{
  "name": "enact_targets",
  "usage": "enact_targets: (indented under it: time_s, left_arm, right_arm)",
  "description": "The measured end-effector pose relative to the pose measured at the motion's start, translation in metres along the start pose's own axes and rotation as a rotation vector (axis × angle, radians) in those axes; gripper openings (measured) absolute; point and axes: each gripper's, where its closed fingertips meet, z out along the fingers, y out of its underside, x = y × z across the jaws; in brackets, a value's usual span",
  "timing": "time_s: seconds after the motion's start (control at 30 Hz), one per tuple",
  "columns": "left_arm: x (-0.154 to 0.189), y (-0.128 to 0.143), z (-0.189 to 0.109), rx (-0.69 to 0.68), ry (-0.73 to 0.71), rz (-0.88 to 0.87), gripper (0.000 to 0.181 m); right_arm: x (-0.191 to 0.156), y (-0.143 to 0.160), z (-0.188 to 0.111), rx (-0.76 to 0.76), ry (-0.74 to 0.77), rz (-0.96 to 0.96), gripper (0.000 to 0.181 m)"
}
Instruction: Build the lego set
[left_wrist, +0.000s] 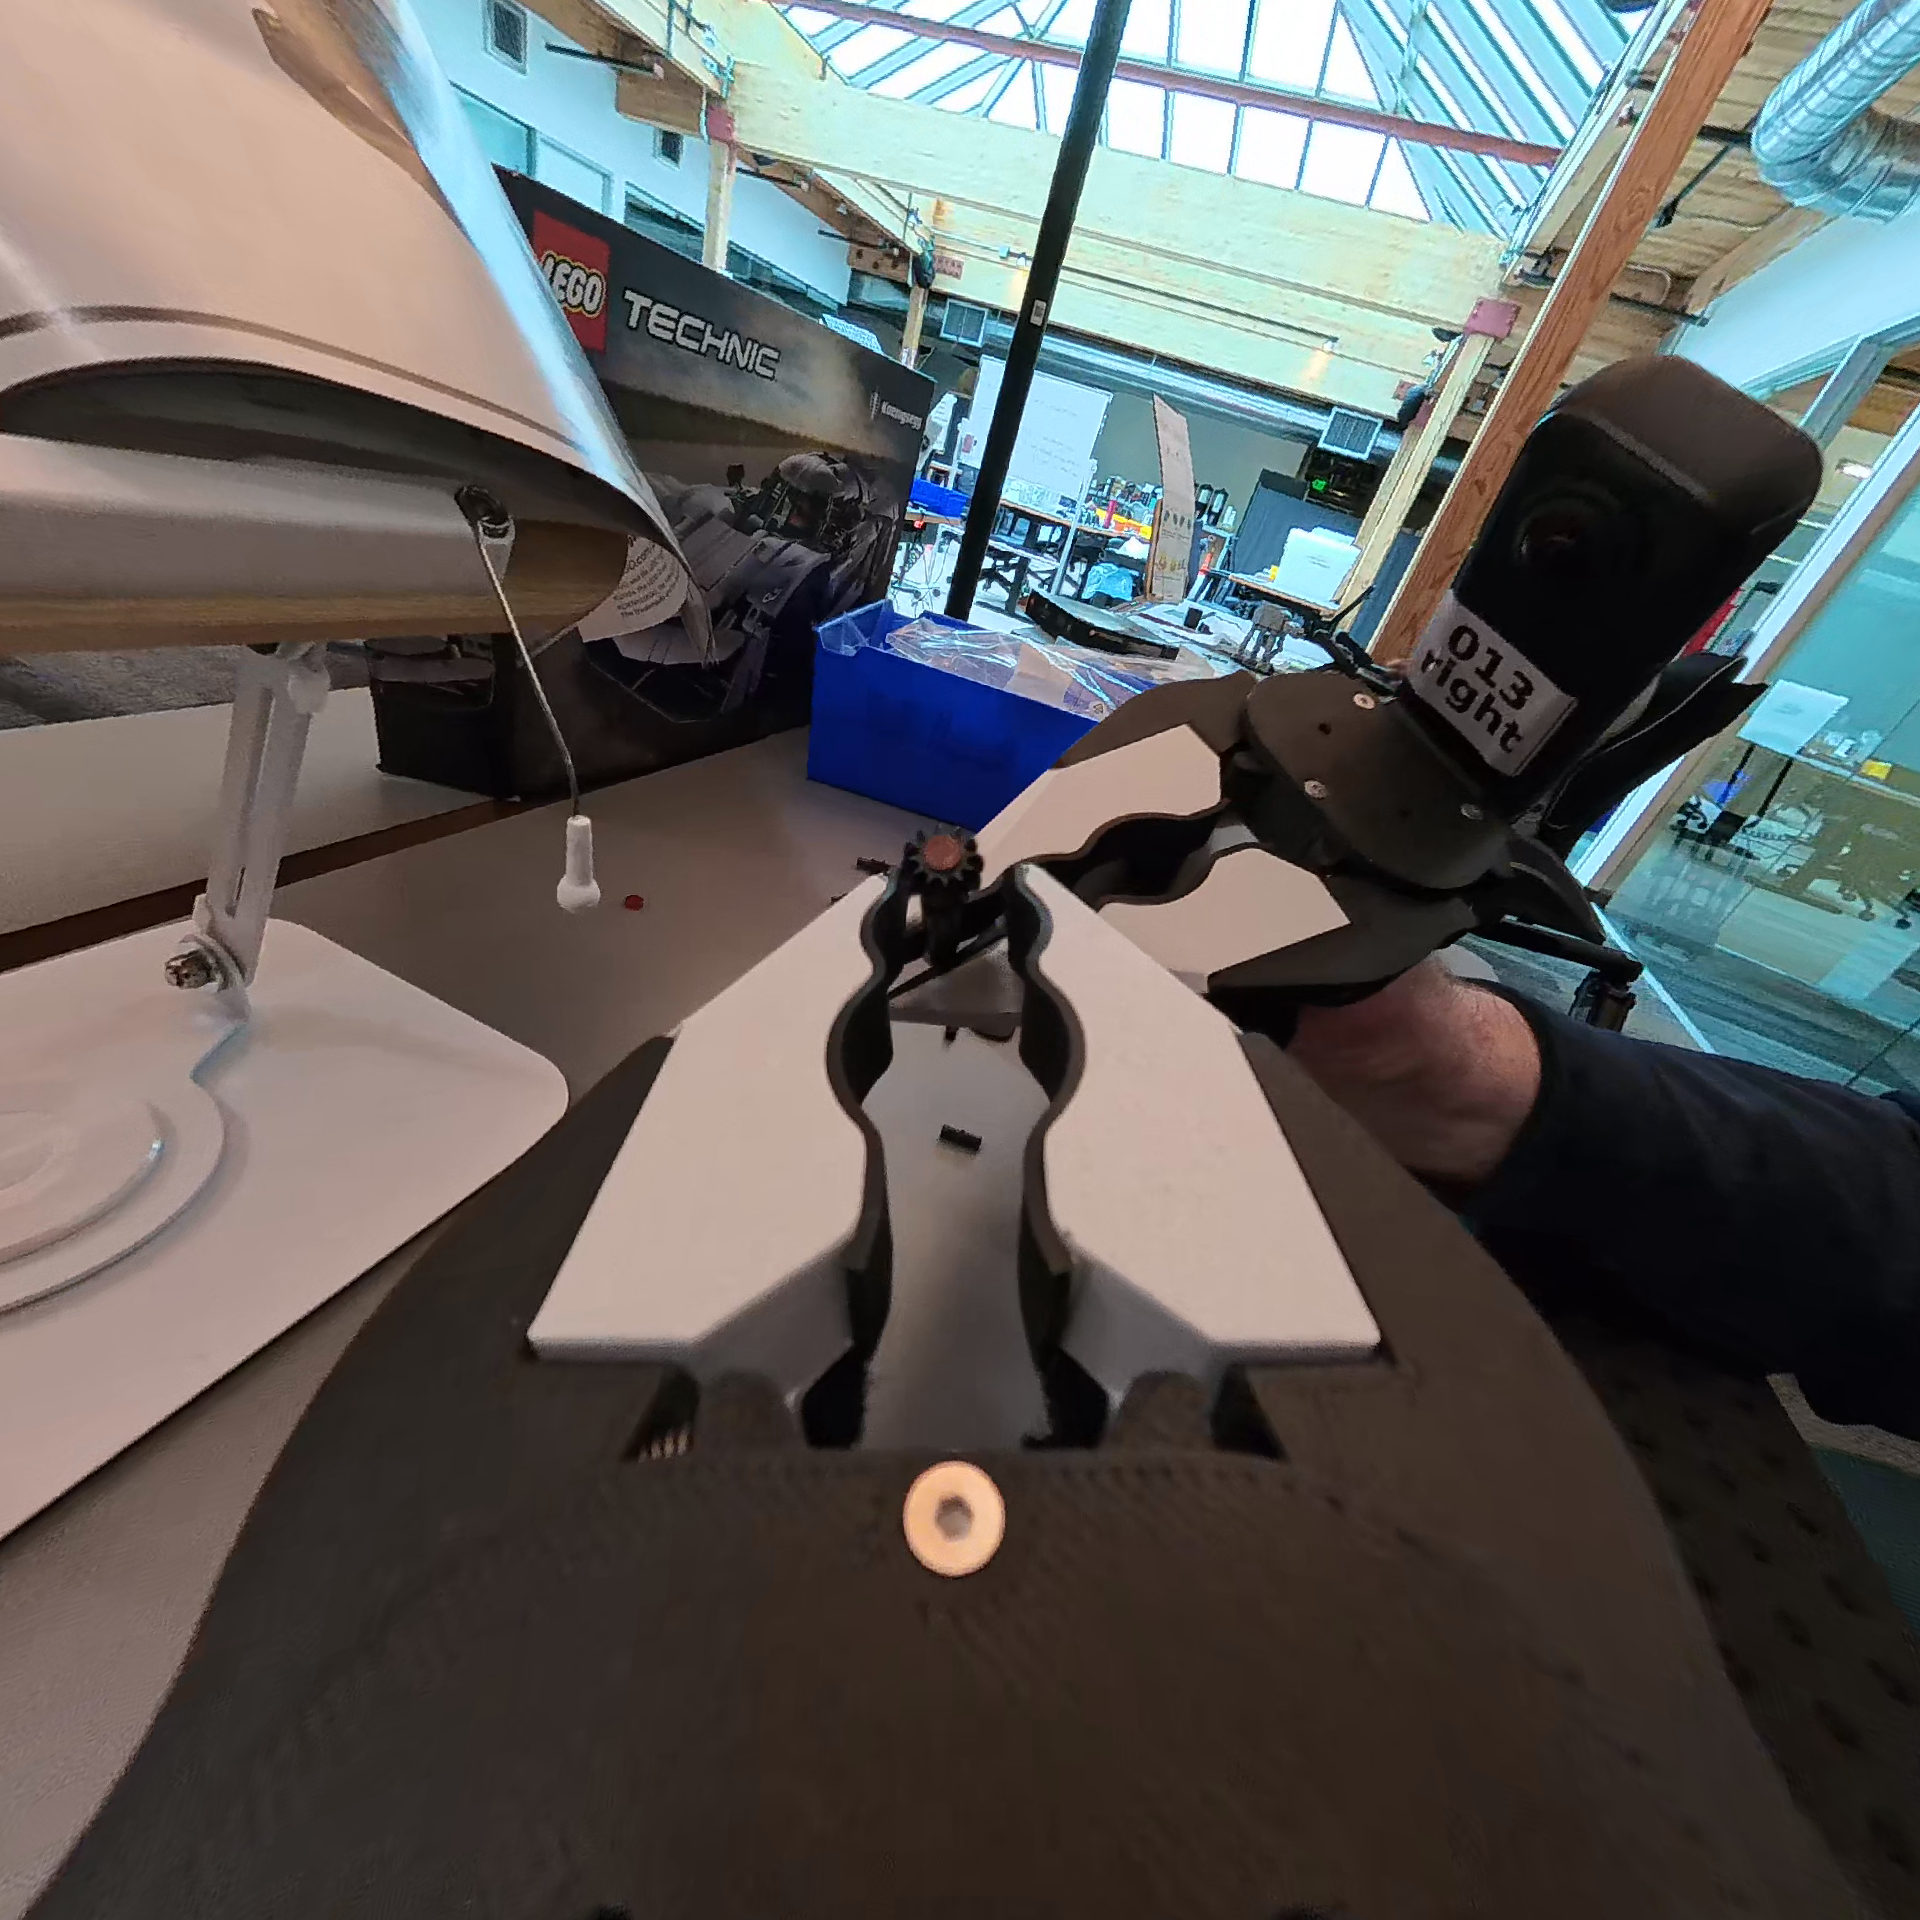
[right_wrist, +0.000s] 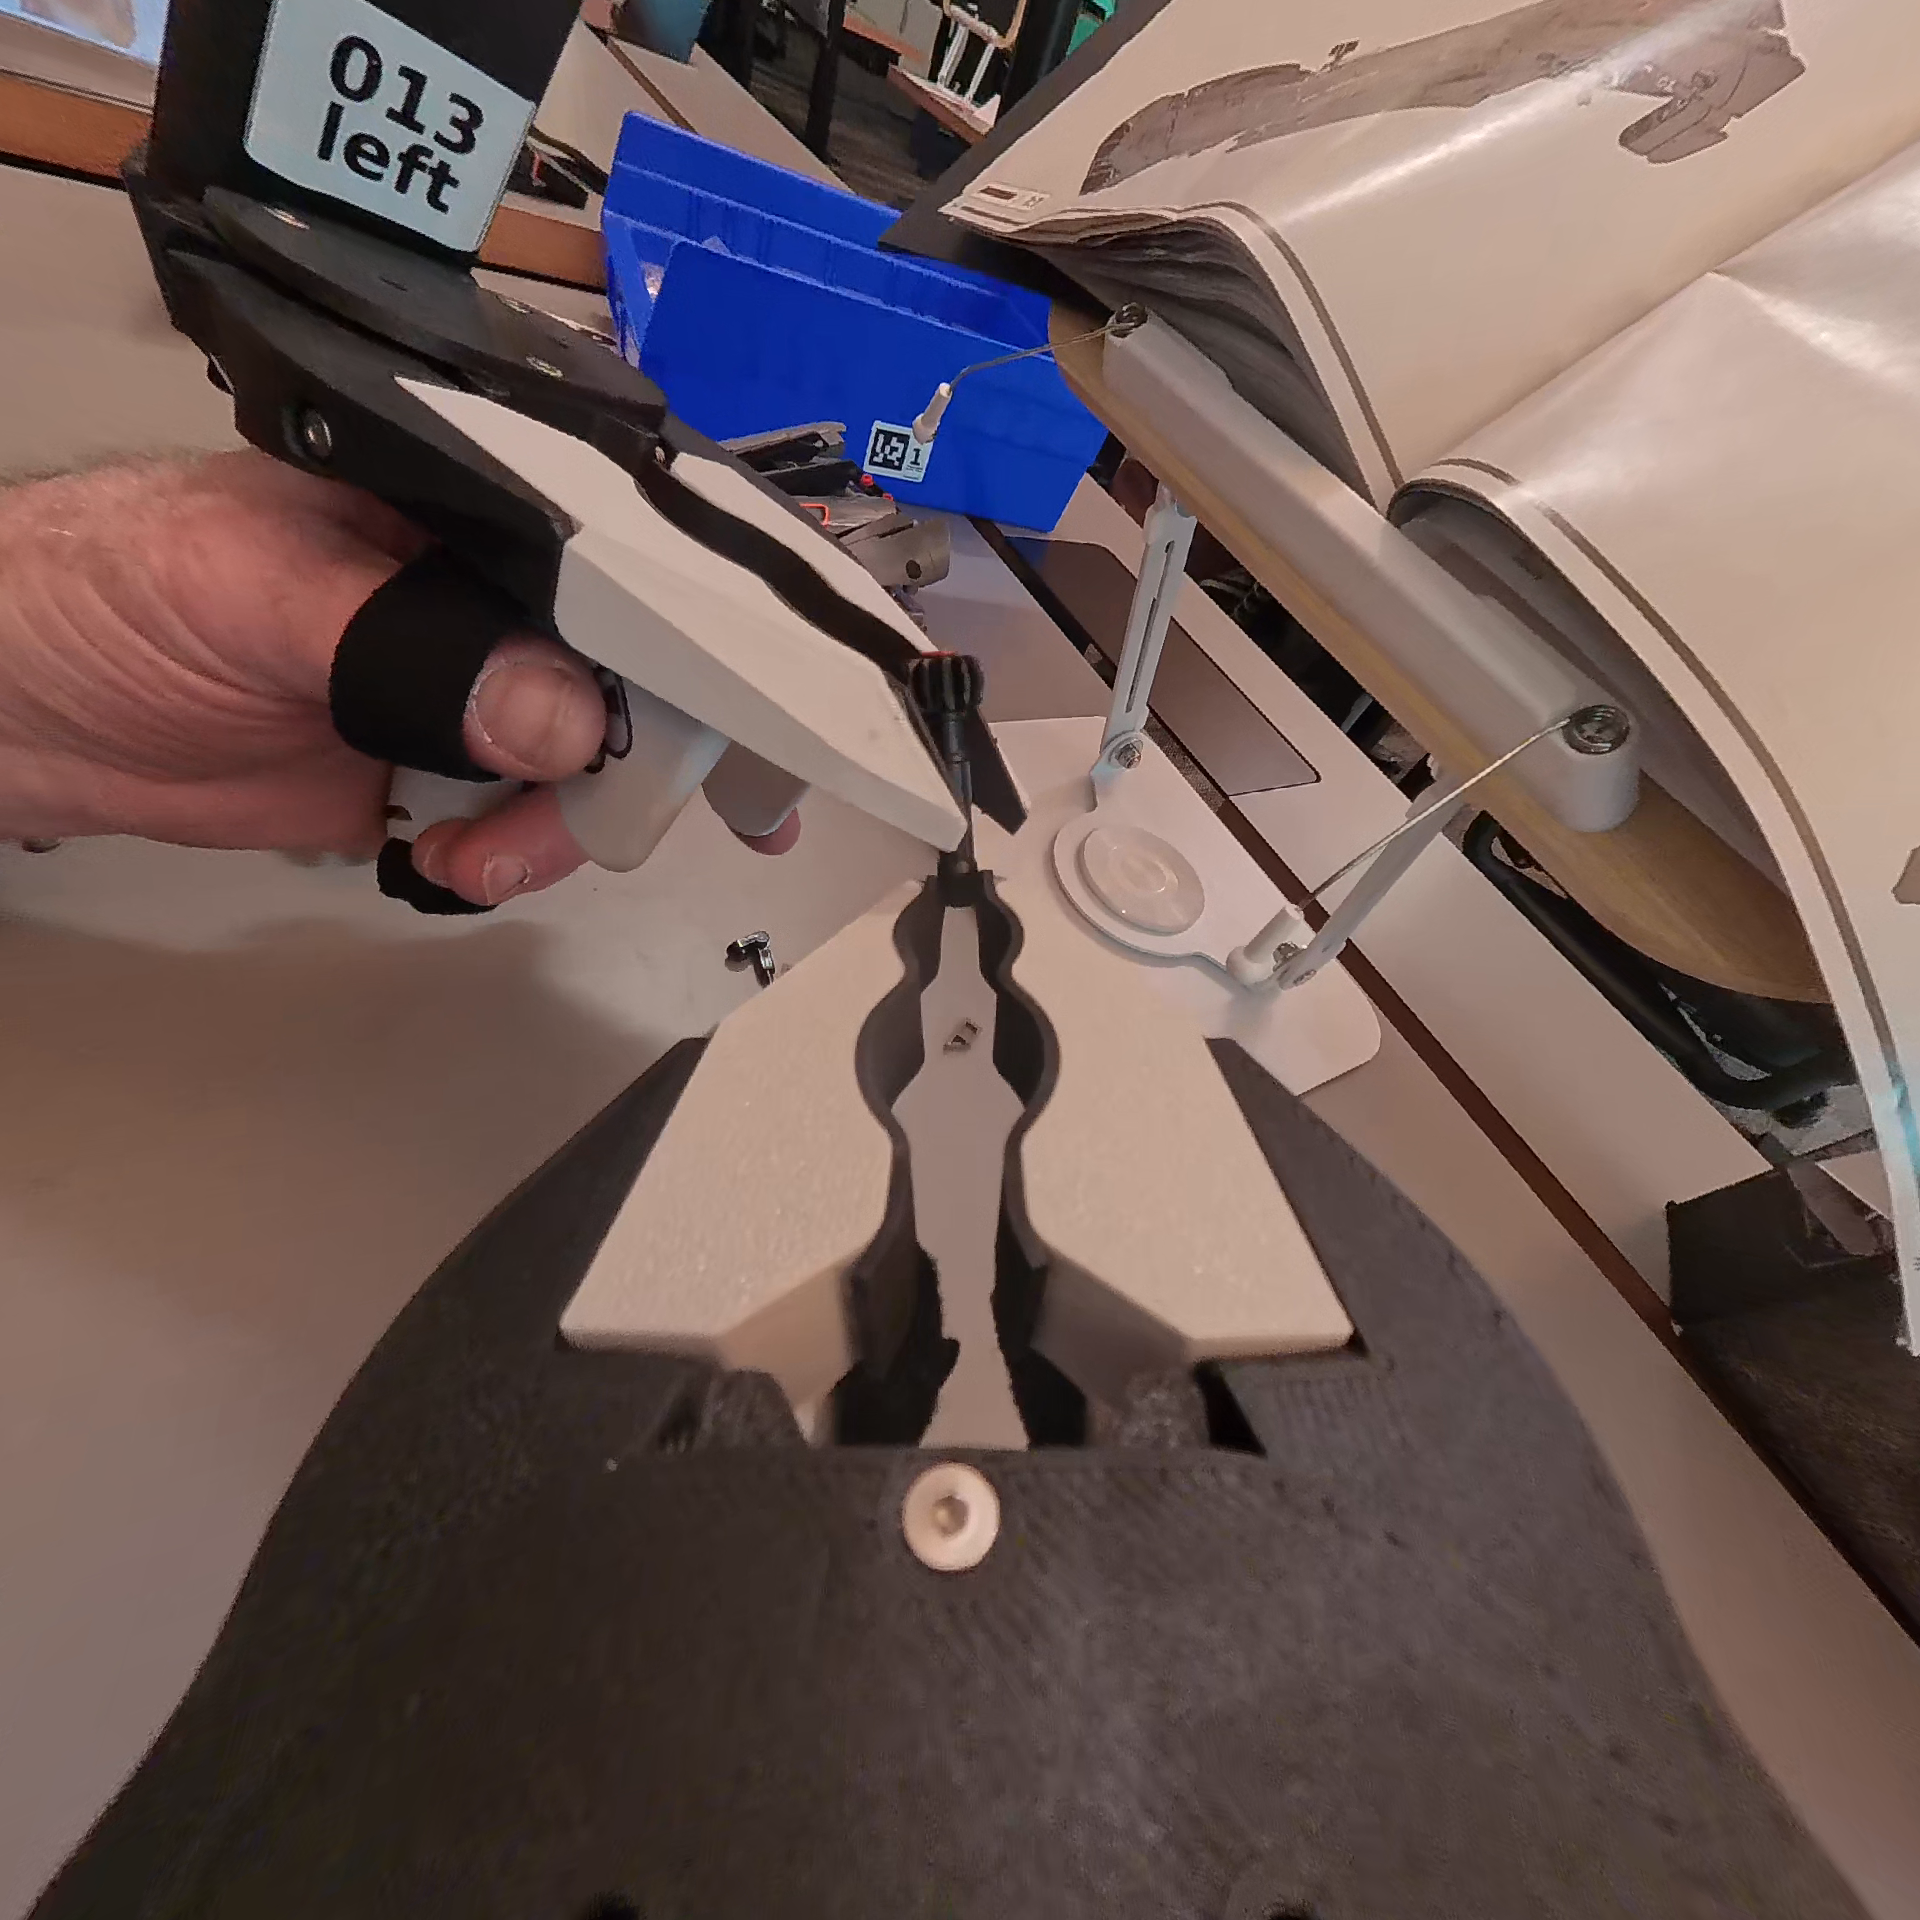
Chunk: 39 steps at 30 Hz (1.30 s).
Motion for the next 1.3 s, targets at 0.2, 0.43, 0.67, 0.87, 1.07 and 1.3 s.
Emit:
enact_targets:
  time_s: [0.2,0.43,0.67,0.87,1.07,1.3]
  left_arm:
    - [0.0019,0.0010,-0.0002,-0.013,-0.003,0.022,0.018]
    - [0.0010,0.0031,0.0000,-0.021,-0.004,0.019,0.017]
    - [0.0002,0.0066,0.0014,-0.031,0.000,0.013,0.015]
    - [0.0017,0.0067,0.0015,-0.031,0.011,0.014,0.008]
    - [0.0014,0.0067,0.0012,-0.031,0.012,0.016,0.007]
    - [0.0016,0.0064,0.0011,-0.029,0.016,0.011,0.007]
  right_arm:
    - [-0.0008,0.0012,0.0006,-0.002,-0.007,0.000,0.004]
    - [-0.0039,0.0004,0.0014,-0.003,-0.015,-0.008,0.004]
    - [-0.0052,-0.0006,0.0004,0.001,-0.023,-0.014,0.004]
    - [-0.0065,0.0001,0.0006,-0.003,-0.029,-0.019,0.004]
    - [-0.0069,-0.0001,0.0005,-0.002,-0.030,-0.021,0.004]
    - [-0.0068,-0.0003,0.0001,-0.002,-0.031,-0.023,0.004]
